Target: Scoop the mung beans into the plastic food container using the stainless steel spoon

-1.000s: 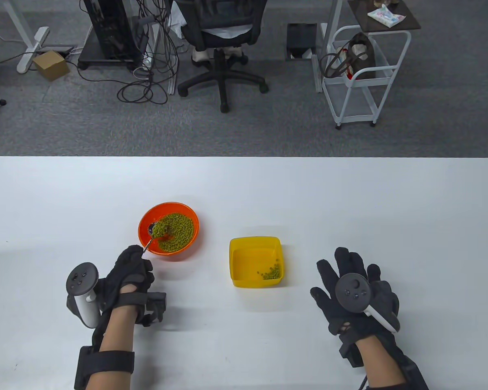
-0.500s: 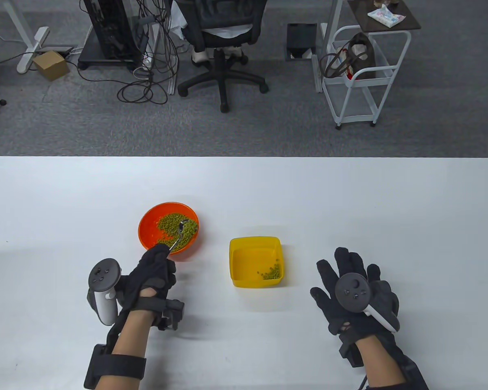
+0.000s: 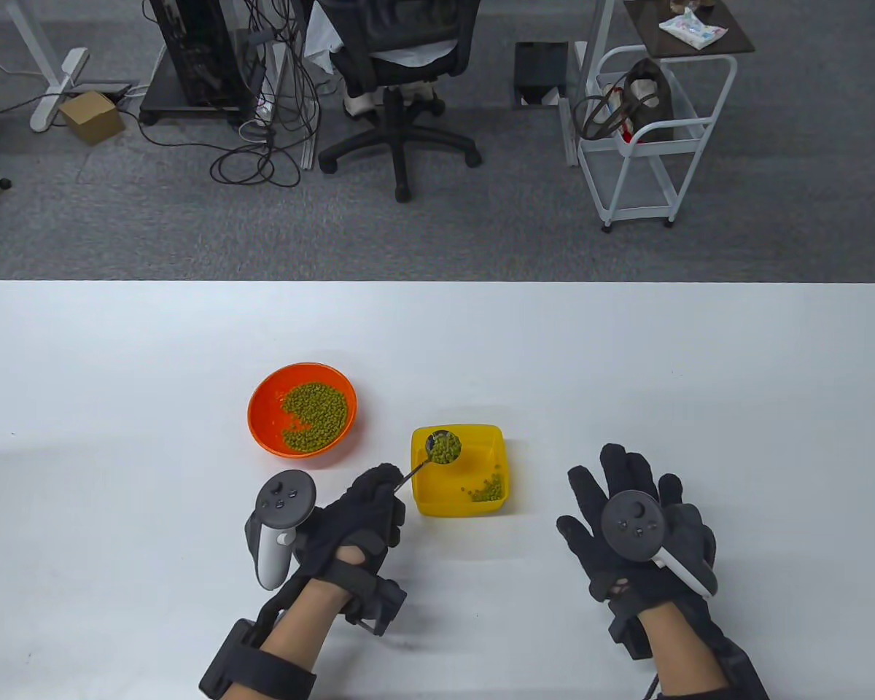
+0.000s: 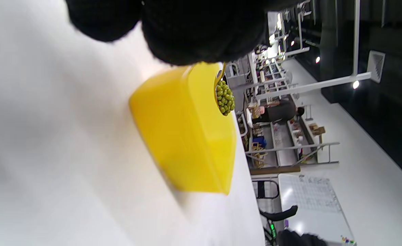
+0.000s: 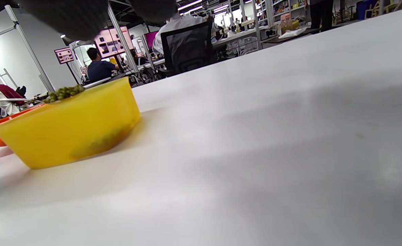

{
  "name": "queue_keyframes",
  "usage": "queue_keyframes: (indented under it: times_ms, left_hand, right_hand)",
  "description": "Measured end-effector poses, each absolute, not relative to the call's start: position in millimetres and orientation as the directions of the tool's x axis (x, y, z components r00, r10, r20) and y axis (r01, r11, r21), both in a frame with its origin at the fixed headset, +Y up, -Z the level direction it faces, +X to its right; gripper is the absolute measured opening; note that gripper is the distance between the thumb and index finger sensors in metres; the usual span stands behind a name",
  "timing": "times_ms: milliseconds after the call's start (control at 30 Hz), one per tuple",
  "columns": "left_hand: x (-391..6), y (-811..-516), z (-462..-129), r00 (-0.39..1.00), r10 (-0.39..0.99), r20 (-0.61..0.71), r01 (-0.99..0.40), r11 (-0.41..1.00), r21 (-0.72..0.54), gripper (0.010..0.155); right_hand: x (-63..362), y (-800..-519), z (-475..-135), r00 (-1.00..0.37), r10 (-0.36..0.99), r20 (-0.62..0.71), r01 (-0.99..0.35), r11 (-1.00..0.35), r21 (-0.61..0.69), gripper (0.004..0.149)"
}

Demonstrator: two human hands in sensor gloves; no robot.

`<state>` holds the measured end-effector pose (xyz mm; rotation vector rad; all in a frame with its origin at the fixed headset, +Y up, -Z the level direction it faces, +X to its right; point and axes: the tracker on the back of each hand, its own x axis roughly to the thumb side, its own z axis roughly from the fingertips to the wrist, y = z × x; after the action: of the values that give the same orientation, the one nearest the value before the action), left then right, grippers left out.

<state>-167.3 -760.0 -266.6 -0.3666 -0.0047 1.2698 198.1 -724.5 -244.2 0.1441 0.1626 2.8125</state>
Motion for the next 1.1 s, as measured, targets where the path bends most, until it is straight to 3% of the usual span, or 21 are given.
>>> queue_keyframes:
  times_ms: [533, 700, 800, 900, 1100]
  left_hand:
    - [-149.2, -751.7, -262.3, 0.583, 0.811, -0.050, -0.795, 0.556, -0.245, 0.048]
    - [-142.6, -745.3, -259.7, 0.727, 0.682, 0.076, -0.658, 0.724, -0.205, 0.048]
    - [-136.5, -738.8, -255.3, 0.827, 0.533, 0.181, -0.519, 0.846, -0.120, 0.048]
    - [-132.2, -733.7, -251.5, 0.875, 0.412, 0.254, -0.419, 0.907, -0.025, 0.048]
    - [-131.2, -732.7, -248.7, 0.891, 0.341, 0.301, -0.368, 0.929, 0.035, 0.047]
  right_hand:
    - [198.3, -724.1, -244.5, -0.944, 0.319, 0.082, -0.307, -0.942, 0.131, 0.070]
    - [198.2, -723.9, -244.4, -0.944, 0.321, 0.080, -0.309, -0.942, 0.132, 0.070]
    - [198.0, -724.1, -244.5, -0.944, 0.320, 0.081, -0.308, -0.942, 0.133, 0.070]
    - [197.8, -724.2, -244.6, -0.944, 0.319, 0.082, -0.307, -0.942, 0.133, 0.070]
    - [197.6, -724.1, -244.6, -0.944, 0.319, 0.082, -0.307, -0.943, 0.132, 0.070]
